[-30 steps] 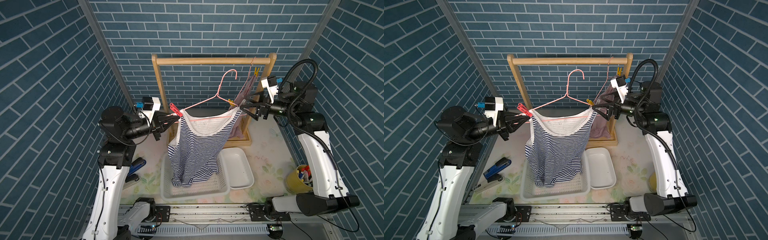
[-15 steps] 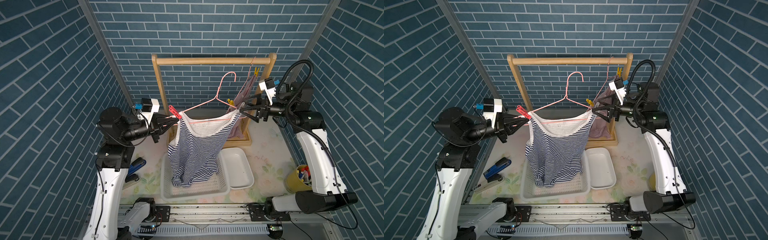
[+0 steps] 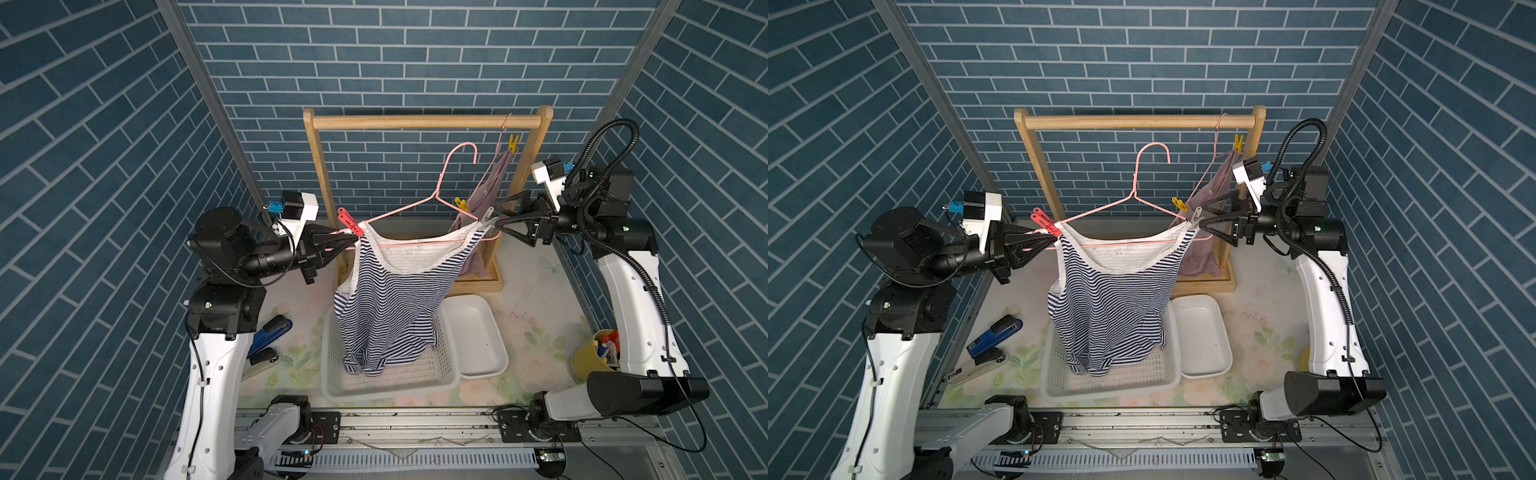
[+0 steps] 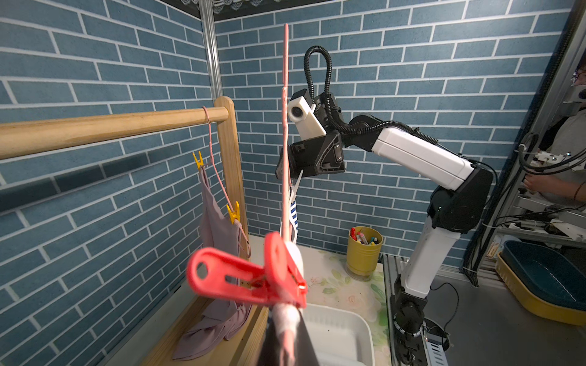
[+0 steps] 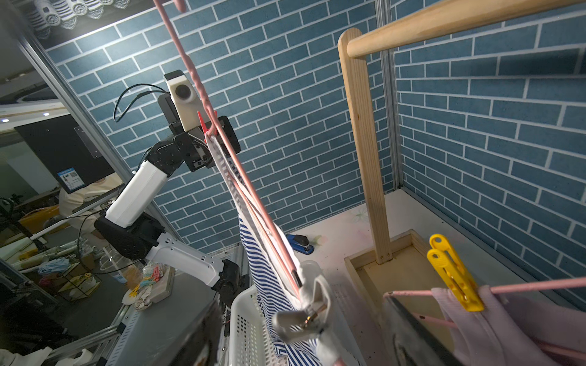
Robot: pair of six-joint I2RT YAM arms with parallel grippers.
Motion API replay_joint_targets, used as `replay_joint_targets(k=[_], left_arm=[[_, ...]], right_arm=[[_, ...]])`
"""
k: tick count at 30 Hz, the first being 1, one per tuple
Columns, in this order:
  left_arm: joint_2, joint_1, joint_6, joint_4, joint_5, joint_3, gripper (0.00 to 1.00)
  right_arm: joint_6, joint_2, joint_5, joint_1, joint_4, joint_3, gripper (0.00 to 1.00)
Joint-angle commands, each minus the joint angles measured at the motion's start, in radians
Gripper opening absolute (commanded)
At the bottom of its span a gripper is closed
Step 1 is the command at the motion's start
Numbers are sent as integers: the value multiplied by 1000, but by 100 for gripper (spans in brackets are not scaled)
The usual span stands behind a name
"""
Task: Remove the clothespins securing tank tops to the hanger
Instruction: Remove the clothespin from the hanger.
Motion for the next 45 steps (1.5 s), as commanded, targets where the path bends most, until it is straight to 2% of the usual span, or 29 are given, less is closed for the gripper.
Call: replay_joint_targets(k=[1, 11, 17, 27, 35, 45], left_arm=[[-4, 7, 7, 5, 17, 33, 0], [7, 7, -21, 24, 37, 41, 0], [21, 7, -26, 9, 45, 66, 0], [41, 7, -22, -22, 62, 87, 0], [50, 6, -20, -31, 68, 100, 0], [62, 7, -12, -51, 82, 110, 0]], right_arm=[[-144, 19, -102, -9, -65, 29, 77], [-203, 44, -139, -8, -106, 71, 76], [-279, 58, -179, -9, -173, 92, 69], [-359, 68, -208, -6, -240, 104, 68], [-367, 64, -208, -7, -247, 109, 56], [-380, 77, -209, 11, -263, 127, 46]])
